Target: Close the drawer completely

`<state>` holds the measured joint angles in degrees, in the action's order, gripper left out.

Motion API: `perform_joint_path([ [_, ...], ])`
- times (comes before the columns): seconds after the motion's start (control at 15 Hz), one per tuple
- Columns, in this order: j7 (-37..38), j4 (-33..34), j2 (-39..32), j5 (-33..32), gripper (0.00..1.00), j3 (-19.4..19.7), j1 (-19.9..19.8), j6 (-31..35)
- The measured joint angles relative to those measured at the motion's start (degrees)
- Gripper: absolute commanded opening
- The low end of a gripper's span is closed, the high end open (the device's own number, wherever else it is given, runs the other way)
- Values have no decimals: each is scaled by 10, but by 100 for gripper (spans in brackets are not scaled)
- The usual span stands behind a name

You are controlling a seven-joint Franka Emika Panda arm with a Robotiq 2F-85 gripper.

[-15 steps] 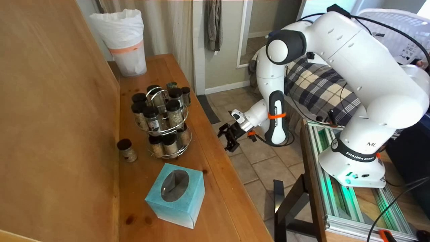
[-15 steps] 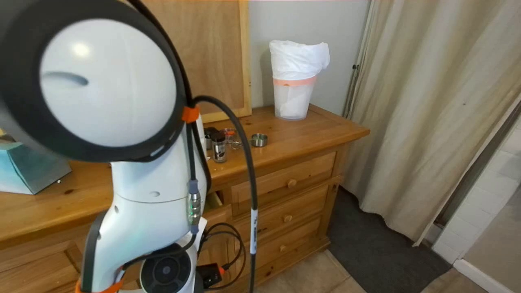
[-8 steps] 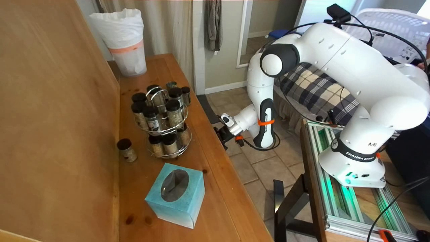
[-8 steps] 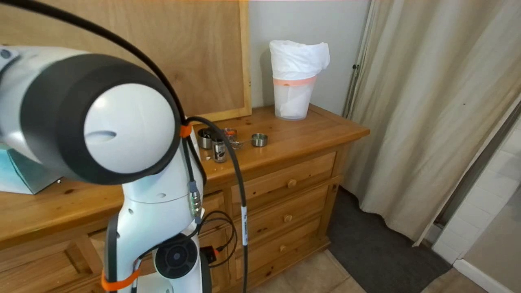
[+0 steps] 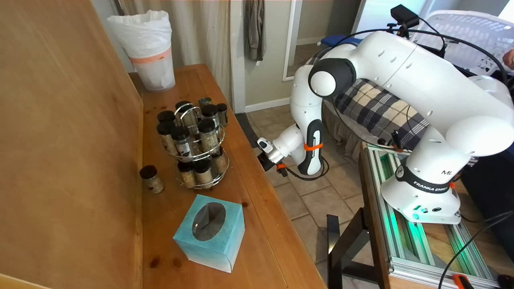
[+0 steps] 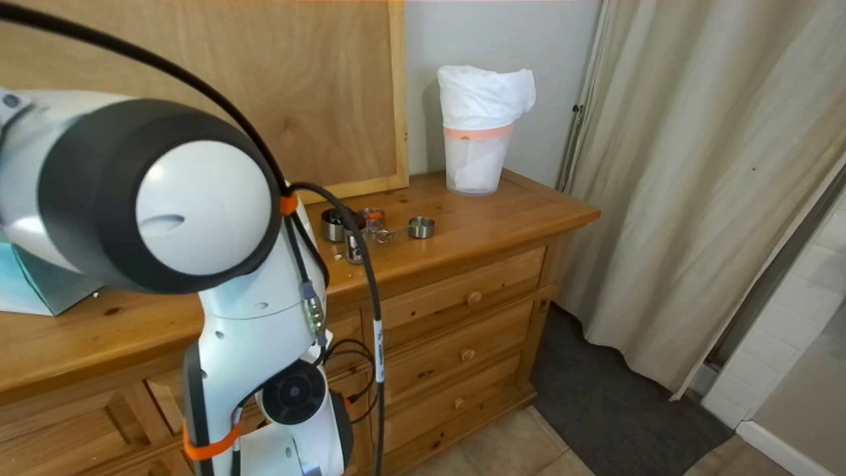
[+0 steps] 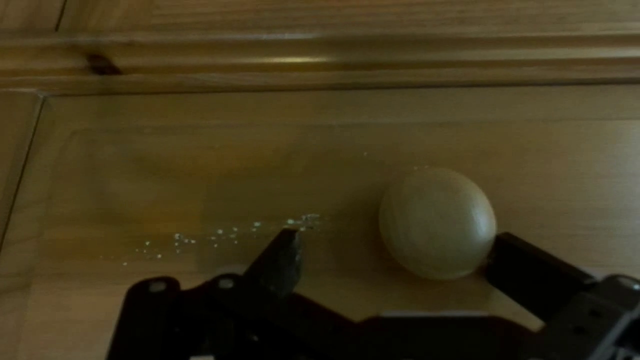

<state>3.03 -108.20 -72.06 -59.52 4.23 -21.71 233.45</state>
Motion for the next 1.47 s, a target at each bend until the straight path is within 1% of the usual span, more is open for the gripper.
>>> perform_joint_path([
  [0.2,68,-22,49,-41,100,18,12,-62],
  [0.27,94,-32,71,-65,100,23,12,-88],
  [0.4,168,-52,115,-140,100,36,11,-135],
  [0.6,299,-93,183,-272,100,59,14,-187],
  [0.73,381,-125,226,-340,100,84,28,-211],
  [0.8,421,-143,245,-369,100,101,41,-219],
  [0.93,499,-176,278,-415,100,148,86,-226],
  [1.07,577,-207,300,-451,100,213,155,-226],
  [1.27,697,-246,312,-505,100,331,288,-221],
  [1.47,814,-264,302,-570,100,453,421,-202],
])
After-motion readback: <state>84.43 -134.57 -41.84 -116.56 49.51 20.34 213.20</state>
